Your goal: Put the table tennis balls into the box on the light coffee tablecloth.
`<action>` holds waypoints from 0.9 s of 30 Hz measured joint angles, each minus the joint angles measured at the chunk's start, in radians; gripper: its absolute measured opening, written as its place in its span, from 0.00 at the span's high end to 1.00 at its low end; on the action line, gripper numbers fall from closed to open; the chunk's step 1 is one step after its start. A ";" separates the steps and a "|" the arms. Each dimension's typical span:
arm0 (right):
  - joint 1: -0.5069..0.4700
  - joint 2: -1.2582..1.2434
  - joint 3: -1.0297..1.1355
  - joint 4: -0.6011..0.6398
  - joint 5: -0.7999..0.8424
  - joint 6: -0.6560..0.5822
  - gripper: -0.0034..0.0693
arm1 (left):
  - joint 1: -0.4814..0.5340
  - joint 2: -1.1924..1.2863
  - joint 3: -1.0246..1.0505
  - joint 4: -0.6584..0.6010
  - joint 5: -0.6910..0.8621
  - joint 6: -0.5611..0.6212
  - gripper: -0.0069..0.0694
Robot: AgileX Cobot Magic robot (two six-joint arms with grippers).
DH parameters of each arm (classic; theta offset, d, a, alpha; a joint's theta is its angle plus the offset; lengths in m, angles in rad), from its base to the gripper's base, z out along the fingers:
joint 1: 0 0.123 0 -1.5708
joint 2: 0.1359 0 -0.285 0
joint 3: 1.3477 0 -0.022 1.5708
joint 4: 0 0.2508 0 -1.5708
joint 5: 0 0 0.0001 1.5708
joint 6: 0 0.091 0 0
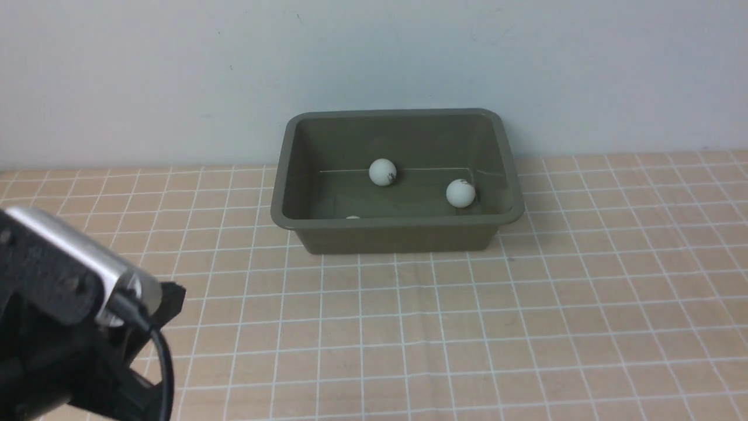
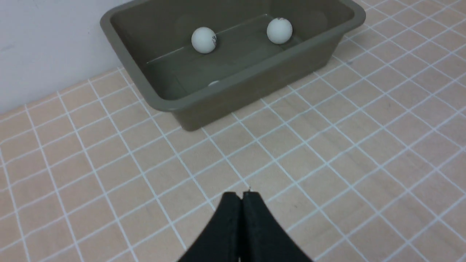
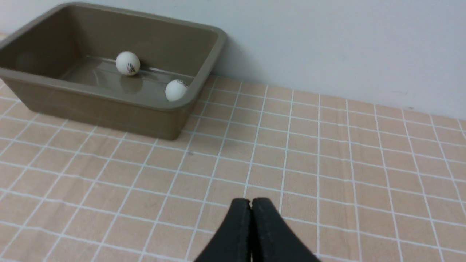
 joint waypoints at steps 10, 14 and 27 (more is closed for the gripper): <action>0.000 -0.004 0.000 -0.015 0.015 0.004 0.97 | 0.000 -0.056 0.036 -0.003 -0.012 -0.006 1.00; 0.000 -0.004 0.000 -0.015 0.031 0.004 0.97 | 0.000 -0.056 0.036 -0.003 0.004 -0.006 1.00; 0.000 -0.004 0.000 -0.015 0.034 0.004 0.97 | 0.003 -0.072 0.036 0.025 0.012 0.007 1.00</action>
